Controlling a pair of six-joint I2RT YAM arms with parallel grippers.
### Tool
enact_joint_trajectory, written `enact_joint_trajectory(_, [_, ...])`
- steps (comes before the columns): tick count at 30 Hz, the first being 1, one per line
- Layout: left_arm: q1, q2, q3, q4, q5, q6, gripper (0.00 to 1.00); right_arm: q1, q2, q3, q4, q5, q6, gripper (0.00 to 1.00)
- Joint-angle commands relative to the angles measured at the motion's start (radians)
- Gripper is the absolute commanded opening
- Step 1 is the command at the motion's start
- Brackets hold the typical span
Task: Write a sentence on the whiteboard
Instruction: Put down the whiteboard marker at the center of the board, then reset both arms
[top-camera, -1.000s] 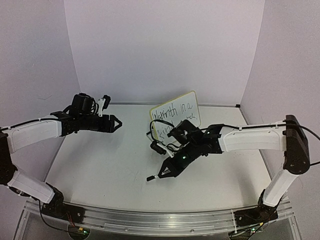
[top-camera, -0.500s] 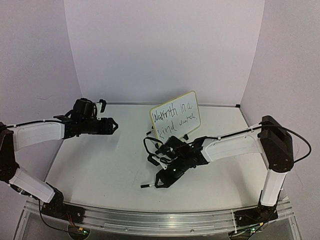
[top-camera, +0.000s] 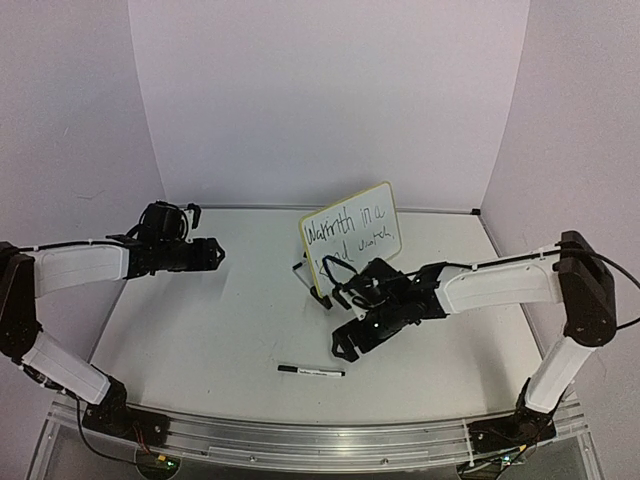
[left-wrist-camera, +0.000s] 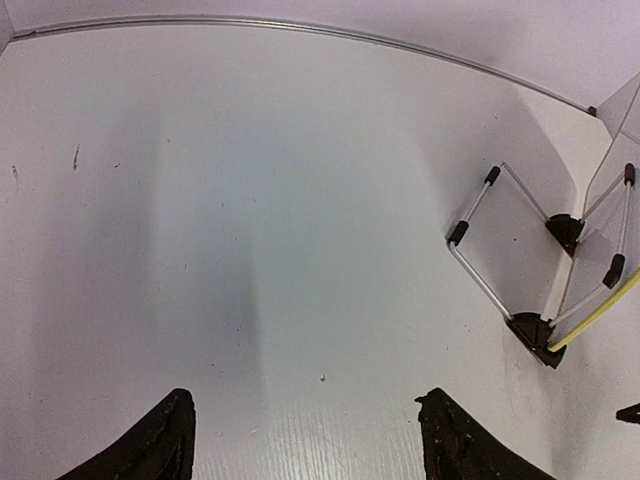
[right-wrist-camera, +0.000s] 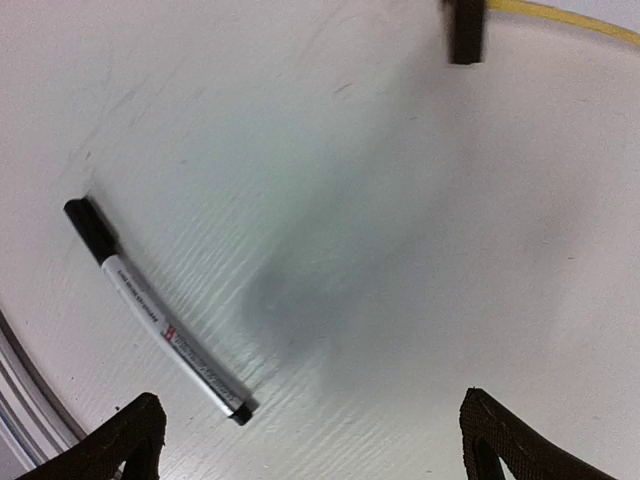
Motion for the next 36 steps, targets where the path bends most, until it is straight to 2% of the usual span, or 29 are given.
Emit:
enact_joint_trajectory(1, [0.077, 0.042, -0.006, 0.063, 0.023, 0.015, 0.77, -0.14, -0.07, -0.038, -0.004, 0.076, 0.078, 0.98])
enact_joint_trajectory(10, [0.262, 0.045, -0.011, 0.092, 0.036, 0.008, 0.77, -0.489, -0.192, -0.137, 0.028, 0.209, 0.074, 0.98])
enact_joint_trajectory(15, [0.291, -0.02, -0.006, 0.08, -0.077, 0.056, 0.79, -0.664, -0.264, -0.163, 0.062, 0.232, 0.051, 0.98])
enact_joint_trajectory(19, [0.292, -0.103, -0.02, 0.076, -0.193, 0.104, 0.79, -0.744, -0.341, -0.2, 0.122, 0.35, 0.039, 0.98])
enact_joint_trajectory(22, [0.291, -0.192, -0.083, 0.134, -0.279, 0.146, 0.81, -0.754, -0.416, -0.292, 0.272, 0.432, -0.002, 0.98])
enact_joint_trajectory(25, [0.29, -0.282, -0.173, 0.214, -0.347, 0.176, 0.84, -0.755, -0.495, -0.415, 0.503, 0.455, -0.059, 0.98])
enact_joint_trajectory(30, [0.29, -0.418, -0.354, 0.386, -0.355, 0.221, 0.92, -0.756, -0.566, -0.628, 0.836, 0.506, -0.17, 0.98])
enact_joint_trajectory(32, [0.29, -0.439, -0.411, 0.448, -0.368, 0.229, 0.94, -0.76, -0.569, -0.688, 0.96, 0.532, -0.199, 0.98])
enact_joint_trajectory(36, [0.29, -0.397, -0.454, 0.474, -0.39, 0.207, 0.94, -0.772, -0.53, -0.75, 1.075, 0.542, -0.22, 0.98])
